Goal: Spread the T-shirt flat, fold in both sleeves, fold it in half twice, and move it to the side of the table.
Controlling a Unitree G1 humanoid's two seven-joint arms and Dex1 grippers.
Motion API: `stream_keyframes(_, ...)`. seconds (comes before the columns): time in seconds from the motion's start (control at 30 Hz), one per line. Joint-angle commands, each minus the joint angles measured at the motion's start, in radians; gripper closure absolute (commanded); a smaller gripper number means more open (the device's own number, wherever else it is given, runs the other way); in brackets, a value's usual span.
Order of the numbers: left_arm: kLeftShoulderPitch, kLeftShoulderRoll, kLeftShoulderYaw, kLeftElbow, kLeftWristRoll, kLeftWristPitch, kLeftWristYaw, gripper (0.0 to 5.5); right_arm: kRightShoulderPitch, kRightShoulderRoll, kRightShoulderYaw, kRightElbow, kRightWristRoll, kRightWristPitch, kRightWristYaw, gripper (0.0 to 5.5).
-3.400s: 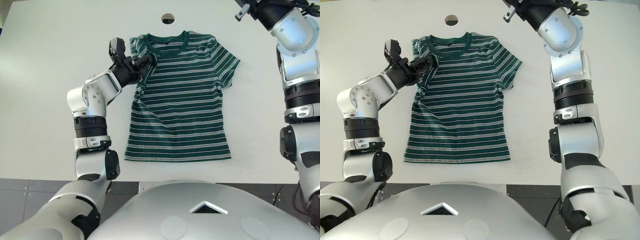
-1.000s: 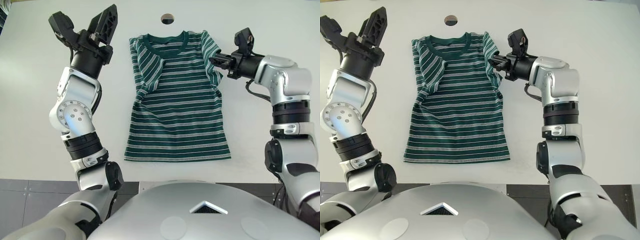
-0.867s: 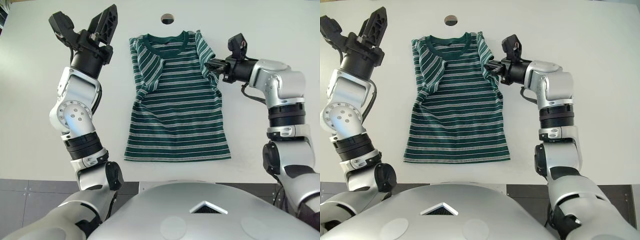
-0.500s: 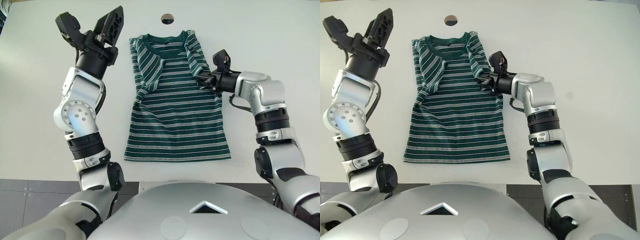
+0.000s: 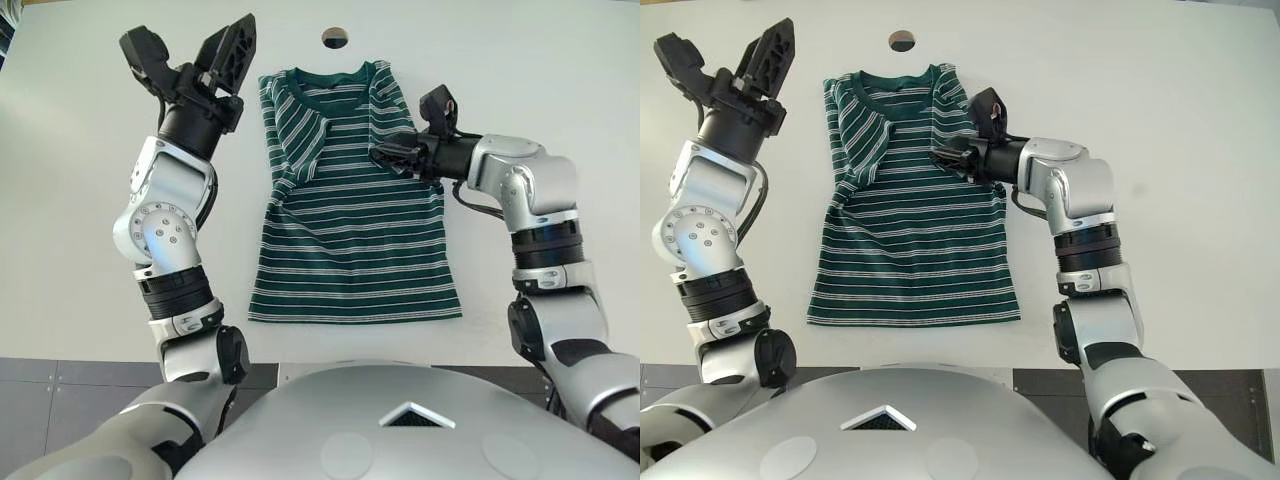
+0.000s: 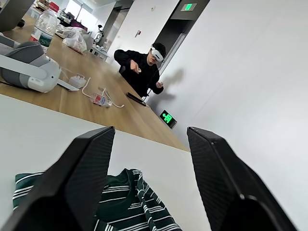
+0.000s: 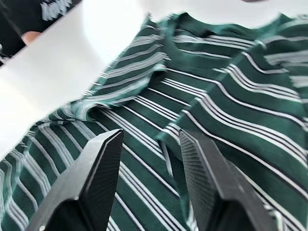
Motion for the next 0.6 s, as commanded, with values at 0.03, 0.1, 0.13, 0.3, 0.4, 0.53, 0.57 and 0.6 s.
stream_keyframes(0.03, 0.019, 0.028, -0.008, -0.030, -0.001, 0.019, -0.002, 2.67, -0.005, -0.029, -0.023, -0.068, 0.040, 0.057, 0.005, 3.34)
stream_keyframes(0.1, 0.087, 0.089, -0.056, -0.075, 0.101, -0.045, -0.049, 2.67, 0.021, -0.066, -0.078, -0.139, 0.108, 0.065, 0.059, 3.34)
stream_keyframes(0.13, 0.139, 0.143, -0.104, -0.110, 0.208, -0.150, -0.104, 2.67, 0.043, -0.092, -0.114, -0.183, 0.149, 0.042, 0.104, 3.34)
stream_keyframes(0.3, 0.534, 0.460, -0.204, -0.260, 0.675, -0.852, -0.431, 2.67, 0.359, -0.356, -0.225, -0.470, 0.145, -0.371, 0.436, 3.34)
stream_keyframes(0.4, 0.803, 0.645, -0.152, -0.281, 0.823, -1.089, -0.574, 2.67, 0.580, -0.546, -0.267, -0.511, 0.101, -0.501, 0.619, 3.34)
stream_keyframes(0.53, 0.909, 0.755, -0.064, -0.183, 0.954, -1.299, -0.595, 2.67, 0.825, -0.694, -0.290, -0.455, -0.048, -0.861, 0.759, 3.34)
stream_keyframes(0.57, 0.910, 0.780, -0.054, -0.142, 1.001, -1.354, -0.582, 2.67, 0.850, -0.709, -0.286, -0.427, -0.082, -0.950, 0.765, 3.34)
stream_keyframes(0.6, 0.906, 0.798, -0.053, -0.104, 1.041, -1.403, -0.569, 2.51, 0.868, -0.721, -0.275, -0.399, -0.113, -1.036, 0.768, 3.16)
